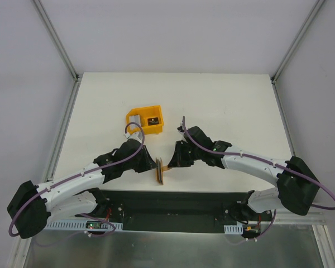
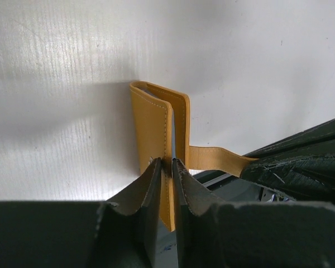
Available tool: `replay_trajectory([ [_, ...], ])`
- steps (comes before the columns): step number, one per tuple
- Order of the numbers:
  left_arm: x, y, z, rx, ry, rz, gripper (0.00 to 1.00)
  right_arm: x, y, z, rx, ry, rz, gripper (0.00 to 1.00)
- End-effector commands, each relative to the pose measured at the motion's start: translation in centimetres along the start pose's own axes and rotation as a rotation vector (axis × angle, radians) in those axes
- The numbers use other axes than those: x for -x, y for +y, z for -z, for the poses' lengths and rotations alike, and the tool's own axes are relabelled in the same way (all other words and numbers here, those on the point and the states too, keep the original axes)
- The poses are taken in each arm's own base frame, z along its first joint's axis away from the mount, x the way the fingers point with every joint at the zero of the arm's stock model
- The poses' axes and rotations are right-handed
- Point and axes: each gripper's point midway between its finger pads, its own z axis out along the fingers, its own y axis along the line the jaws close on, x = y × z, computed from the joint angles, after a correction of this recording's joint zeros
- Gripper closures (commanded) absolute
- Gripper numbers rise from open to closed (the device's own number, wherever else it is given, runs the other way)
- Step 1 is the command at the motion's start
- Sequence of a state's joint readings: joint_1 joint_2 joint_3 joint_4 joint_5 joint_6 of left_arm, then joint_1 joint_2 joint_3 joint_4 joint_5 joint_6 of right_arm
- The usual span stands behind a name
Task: Put the credit cards into the card holder
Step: Open the card holder at the center of the board.
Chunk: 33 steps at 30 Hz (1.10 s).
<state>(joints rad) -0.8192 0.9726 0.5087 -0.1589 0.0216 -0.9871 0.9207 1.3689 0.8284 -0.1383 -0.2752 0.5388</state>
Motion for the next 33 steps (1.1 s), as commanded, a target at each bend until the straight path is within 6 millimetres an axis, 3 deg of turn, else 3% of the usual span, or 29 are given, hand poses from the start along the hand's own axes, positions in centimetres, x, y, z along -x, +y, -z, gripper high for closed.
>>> replay_trajectory([
  [1, -0.2, 0.3, -0.2, 0.017, 0.001, -0.013, 0.86, 0.8, 1.8, 0.3, 0.043, -0.010, 0.017, 0.99],
  [6, -0.3, 0.3, -0.3, 0.022, 0.009, -0.018, 0.84, 0.8, 1.9, 0.4, 0.045, -0.011, 0.019, 0.99],
  [14, -0.3, 0.3, -0.1, 0.020, 0.006, -0.020, 1.00, 0.8, 1.7, 0.4, 0.035, -0.014, 0.017, 0.99],
  [21, 0.0, 1.9, 0.1, 0.060, -0.033, -0.027, 1.00, 1.6, 2.7, 1.0, 0.065, -0.034, 0.056, 0.99],
  [24, 0.9, 1.3, 0.9, 0.032, -0.082, -0.045, 1.00, 1.7, 2.8, 0.7, 0.052, -0.018, 0.066, 0.99],
  [28, 1.7, 0.4, 1.9, 0.002, -0.116, -0.070, 1.00, 1.5, -0.4, 0.3, -0.099, -0.017, 0.060, 0.99],
  [33, 0.9, 1.9, 1.4, 0.058, -0.088, -0.066, 1.00, 0.1, -5.2, 0.4, -0.284, -0.007, 0.047, 0.99],
])
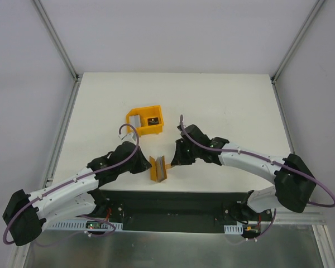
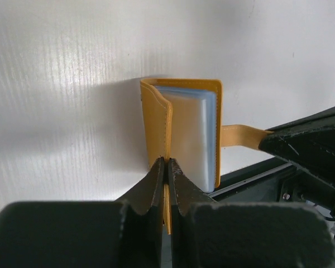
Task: Put the credit cards into the card holder
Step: Open the card holder at the center of the board.
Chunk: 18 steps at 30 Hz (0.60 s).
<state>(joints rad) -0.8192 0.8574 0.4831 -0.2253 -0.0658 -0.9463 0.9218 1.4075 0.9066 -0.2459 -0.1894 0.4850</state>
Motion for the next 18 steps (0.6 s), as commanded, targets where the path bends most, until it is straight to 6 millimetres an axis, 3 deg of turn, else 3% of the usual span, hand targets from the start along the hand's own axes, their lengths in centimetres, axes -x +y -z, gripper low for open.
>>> replay_trajectory([
  [1, -0.2, 0.7, -0.1, 0.035, 0.003, -0.023, 1.00, -1.6, -5.1, -0.2, -0.211, 0.018, 0.003, 0.99],
  [5, -0.5, 1.2, -0.3, 0.050, 0.007, -0.026, 1.00, -2.6, -5.9, -1.2, -0.196, 0.029, -0.007, 1.00],
  [8, -0.6, 1.8, -0.4, 0.074, 0.004, -0.025, 1.00, -2.3, -4.8, -1.1, -0.136, 0.018, -0.007, 1.00],
  [13, -1.6, 3.8, -1.1, 0.144, 0.027, -0.006, 1.00, -0.1, -0.5, 0.2, 0.028, -0.062, 0.005, 1.00],
  [18, -2.0, 4.9, -1.4, 0.181, 0.031, 0.007, 1.00, 0.8, 0.6, 1.0, 0.047, -0.083, 0.033, 1.00],
])
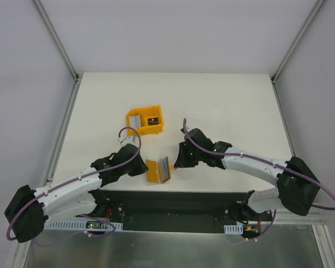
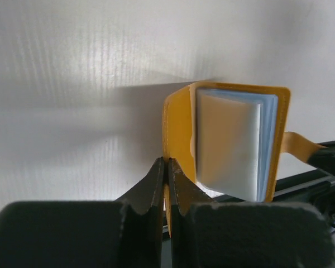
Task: Put the credit cards into the card holder
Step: Open the card holder at the center of the board.
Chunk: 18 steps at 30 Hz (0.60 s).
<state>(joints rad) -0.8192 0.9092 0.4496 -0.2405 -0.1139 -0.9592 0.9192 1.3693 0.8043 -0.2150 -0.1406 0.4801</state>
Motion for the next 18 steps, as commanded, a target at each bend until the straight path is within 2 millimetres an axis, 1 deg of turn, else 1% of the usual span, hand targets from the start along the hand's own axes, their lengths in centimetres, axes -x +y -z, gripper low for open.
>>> replay_trajectory([
  [1, -1.0, 2.1, -0.5, 0.078, 0.011, 0.005, 1.00, 2.3, 3.5, 1.5, 0.120, -0.071, 0.032, 1.00],
  [4, -1.1, 2.4, -0.6, 0.091, 0.012, 0.002, 1.00, 2.2, 4.3, 1.1, 0.156, -0.053, 0.027, 1.00],
  [6, -1.0, 2.3, -0.6, 0.085, 0.013, 0.000, 1.00, 1.9, 3.9, 0.6, 0.133, -0.036, 0.023, 1.00],
  [9, -0.9, 2.2, -0.5, 0.082, 0.006, -0.002, 1.00, 1.9, 3.0, 0.5, 0.100, -0.051, 0.028, 1.00],
  [10, -0.9, 2.2, -0.5, 0.079, 0.005, -0.001, 1.00, 1.8, 2.4, 0.4, 0.072, -0.051, 0.032, 1.00],
  [14, -0.9, 2.2, -0.4, 0.074, 0.002, -0.002, 1.00, 0.4, -2.0, -0.2, -0.114, -0.004, 0.039, 1.00],
  [15, -0.8, 2.1, -0.3, 0.068, 0.000, -0.003, 1.00, 0.0, -2.9, -0.4, -0.137, 0.006, 0.036, 1.00],
  [17, -0.9, 2.0, -0.2, 0.057, 0.000, -0.006, 1.00, -1.5, -5.2, -1.1, -0.200, 0.044, 0.026, 1.00],
  [18, -0.8, 2.0, -0.2, 0.053, -0.002, -0.008, 1.00, -2.2, -5.8, -1.4, -0.217, 0.063, 0.025, 1.00],
])
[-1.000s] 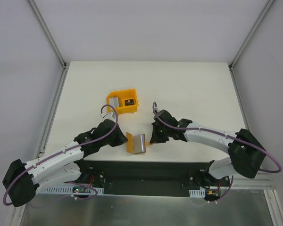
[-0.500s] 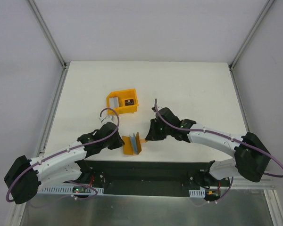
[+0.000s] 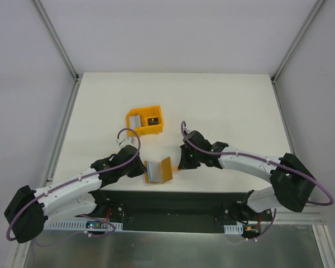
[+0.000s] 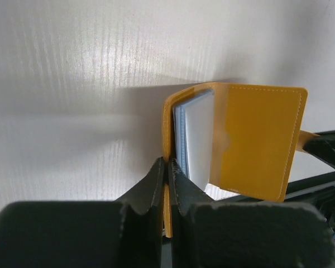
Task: Put the credit cards into the card holder
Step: Open the card holder at the center of the board.
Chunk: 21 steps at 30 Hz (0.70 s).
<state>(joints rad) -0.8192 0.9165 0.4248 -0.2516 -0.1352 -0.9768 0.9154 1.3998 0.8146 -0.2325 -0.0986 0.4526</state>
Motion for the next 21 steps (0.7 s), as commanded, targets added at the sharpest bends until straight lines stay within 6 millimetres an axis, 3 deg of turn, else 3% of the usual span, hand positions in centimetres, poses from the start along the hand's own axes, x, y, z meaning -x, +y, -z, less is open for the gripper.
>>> replay_trajectory([
  [1, -0.1, 0.4, 0.4, -0.004, -0.014, -0.023, 1.00, -3.2, -5.3, -1.5, -0.179, 0.088, 0.004, 0.99],
  [6, 0.1, 0.2, 0.7, -0.025, -0.027, -0.045, 1.00, -5.1, -7.5, -3.1, -0.258, 0.160, -0.006, 0.99],
  [9, -0.1, 0.2, 0.8, -0.033, -0.021, -0.045, 1.00, -5.0, -7.3, -3.3, -0.263, 0.172, -0.007, 0.97],
  [16, 0.4, -0.9, 1.6, -0.085, -0.034, -0.051, 1.00, -0.9, -3.7, 0.2, -0.162, 0.035, 0.017, 0.63],
  [21, 0.8, -1.8, 2.1, -0.114, -0.040, -0.050, 1.00, 2.5, -0.6, 3.6, -0.075, -0.112, 0.032, 0.56],
])
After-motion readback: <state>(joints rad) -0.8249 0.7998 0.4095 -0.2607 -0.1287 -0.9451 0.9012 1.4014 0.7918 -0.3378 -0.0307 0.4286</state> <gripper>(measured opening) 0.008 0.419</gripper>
